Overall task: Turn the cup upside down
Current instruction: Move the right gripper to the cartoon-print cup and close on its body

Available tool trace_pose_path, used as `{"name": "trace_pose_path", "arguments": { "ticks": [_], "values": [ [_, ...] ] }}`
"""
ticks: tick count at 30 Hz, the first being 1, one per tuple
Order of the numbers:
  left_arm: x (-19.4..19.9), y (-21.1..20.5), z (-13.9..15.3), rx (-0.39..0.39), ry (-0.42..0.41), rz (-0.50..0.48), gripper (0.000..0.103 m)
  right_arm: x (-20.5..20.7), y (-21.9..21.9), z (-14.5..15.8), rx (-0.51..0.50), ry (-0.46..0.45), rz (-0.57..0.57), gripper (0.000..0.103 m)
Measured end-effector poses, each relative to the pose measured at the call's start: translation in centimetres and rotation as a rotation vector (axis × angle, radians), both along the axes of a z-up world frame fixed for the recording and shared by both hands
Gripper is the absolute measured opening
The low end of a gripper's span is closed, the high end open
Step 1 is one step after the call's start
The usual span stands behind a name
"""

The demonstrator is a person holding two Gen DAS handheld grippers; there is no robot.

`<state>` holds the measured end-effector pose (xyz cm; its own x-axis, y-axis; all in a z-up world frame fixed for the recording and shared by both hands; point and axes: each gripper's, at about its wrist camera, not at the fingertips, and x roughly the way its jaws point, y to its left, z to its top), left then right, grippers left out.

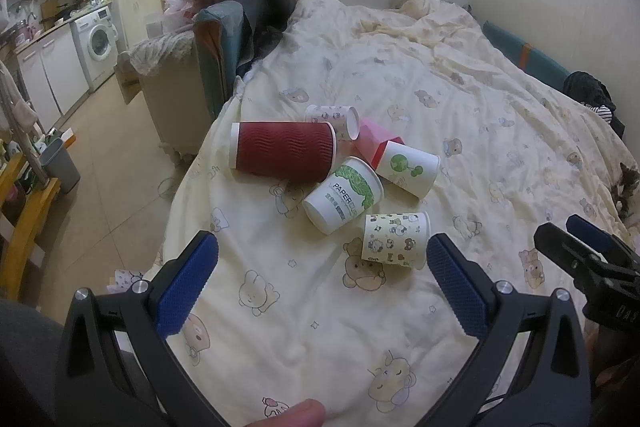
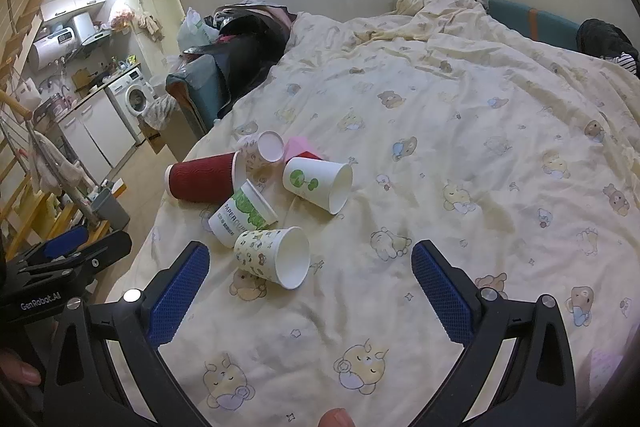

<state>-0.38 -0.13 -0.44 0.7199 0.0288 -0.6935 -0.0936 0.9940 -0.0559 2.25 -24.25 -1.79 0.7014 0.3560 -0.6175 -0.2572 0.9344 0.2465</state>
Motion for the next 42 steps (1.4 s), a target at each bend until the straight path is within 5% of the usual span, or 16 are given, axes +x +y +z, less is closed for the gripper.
{"name": "trace_pose_path", "arguments": {
  "ticks": [7,19,22,28,35,42],
  "values": [
    [1.4,1.2,1.0,-0.021,0.073,0.028,0.103,1.0,0.7,0.0,0.019,0.066,0.043,0.103],
    [7.1,5.4,0.4,-0.039,0.318,0.066,0.103,6.5,6.1,1.5,-0.201,0.165,0.358,0.103],
    [8.1,5.9,-1.1,-0.050,0.410,0.039,0.103,7.9,8.8,0.6,-0.327,0.230,0.508,0.103],
    [9.0,7.1,-3.4,-0.039,0.466,0.066,0.103,9.6,13.0,-2.0,-0.531,0.321,0.722,0.103],
    [10.2,8.7,-5.8,-0.091,0.570,0.094,0.103,11.9,16.1,-5.6,-0.693,0.417,0.825,0.103],
    [10.6,8.7,-7.0,-0.116,0.619,0.086,0.103,13.8,17.0,-9.3,-0.712,0.529,0.859,0.103]
  ]
}}
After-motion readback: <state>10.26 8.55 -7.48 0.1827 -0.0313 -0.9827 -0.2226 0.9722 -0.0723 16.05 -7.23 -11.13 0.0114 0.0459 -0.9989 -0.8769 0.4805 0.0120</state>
